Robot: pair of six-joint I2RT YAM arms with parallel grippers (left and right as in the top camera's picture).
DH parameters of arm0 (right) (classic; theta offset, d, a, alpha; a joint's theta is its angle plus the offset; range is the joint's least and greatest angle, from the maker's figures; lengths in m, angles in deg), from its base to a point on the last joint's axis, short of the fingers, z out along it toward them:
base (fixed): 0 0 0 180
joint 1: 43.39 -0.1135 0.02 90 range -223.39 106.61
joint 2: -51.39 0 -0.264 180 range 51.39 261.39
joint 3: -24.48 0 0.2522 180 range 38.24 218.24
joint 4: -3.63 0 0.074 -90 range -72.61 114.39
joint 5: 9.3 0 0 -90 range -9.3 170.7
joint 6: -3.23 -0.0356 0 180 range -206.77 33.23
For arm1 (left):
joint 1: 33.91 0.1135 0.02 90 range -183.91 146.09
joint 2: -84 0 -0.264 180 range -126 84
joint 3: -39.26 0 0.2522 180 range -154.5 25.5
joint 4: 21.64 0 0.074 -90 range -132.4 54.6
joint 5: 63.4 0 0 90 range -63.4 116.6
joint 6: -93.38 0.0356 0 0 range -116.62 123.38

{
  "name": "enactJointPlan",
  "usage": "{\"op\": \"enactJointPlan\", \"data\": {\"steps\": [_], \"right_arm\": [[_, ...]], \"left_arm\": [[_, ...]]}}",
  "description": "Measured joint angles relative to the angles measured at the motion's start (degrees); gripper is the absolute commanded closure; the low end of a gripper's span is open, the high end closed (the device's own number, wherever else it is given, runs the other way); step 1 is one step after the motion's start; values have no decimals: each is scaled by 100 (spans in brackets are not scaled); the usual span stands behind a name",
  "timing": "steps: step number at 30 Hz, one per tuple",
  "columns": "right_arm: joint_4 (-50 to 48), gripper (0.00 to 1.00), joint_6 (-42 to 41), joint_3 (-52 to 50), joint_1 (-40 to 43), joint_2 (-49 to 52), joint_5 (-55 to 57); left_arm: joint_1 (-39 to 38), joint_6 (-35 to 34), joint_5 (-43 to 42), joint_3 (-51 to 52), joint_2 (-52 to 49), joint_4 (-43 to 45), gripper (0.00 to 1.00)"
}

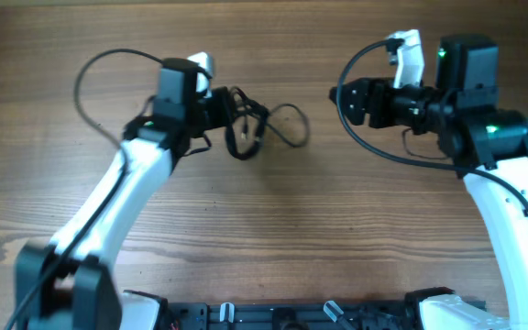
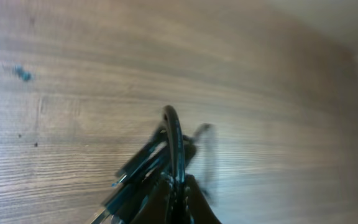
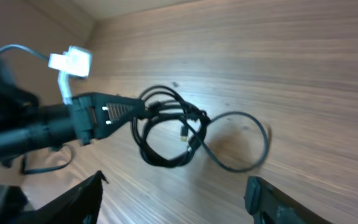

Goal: Untangle cables
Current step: 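Lift the cable bundle with both grippers and pull loops apart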

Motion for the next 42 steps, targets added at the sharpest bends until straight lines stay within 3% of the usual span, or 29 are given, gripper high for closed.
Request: {"op": "enactJointPlan", "data": {"steps": [3, 9, 16, 23, 26, 35, 42], "right_arm": [[-232, 30, -525, 0, -402, 37, 26], [-922, 32, -1429, 0, -1027, 588, 92], [-1353, 35, -1569, 0, -1331, 1226, 103], [-1716, 38, -2006, 0, -1598, 1672, -46], [-1779, 38, -1569, 0, -1617, 1672, -33], [-1617, 35, 1213, 0, -1617, 1672, 223], [-1773, 36, 2472, 0, -1617, 1700, 55]], "left_arm": [[140, -81, -422, 0, 520, -140, 96], [503, -778, -1281, 0, 610, -164, 96], [968, -1224, -2485, 0, 610, -144, 96], [1054, -1314, -2911, 0, 610, -133, 96], [1054, -1491, -2964, 0, 610, -11, 96], [1139, -2828, -3438, 0, 610, 339, 96], [1375, -3582, -4033, 0, 610, 354, 96]]}}
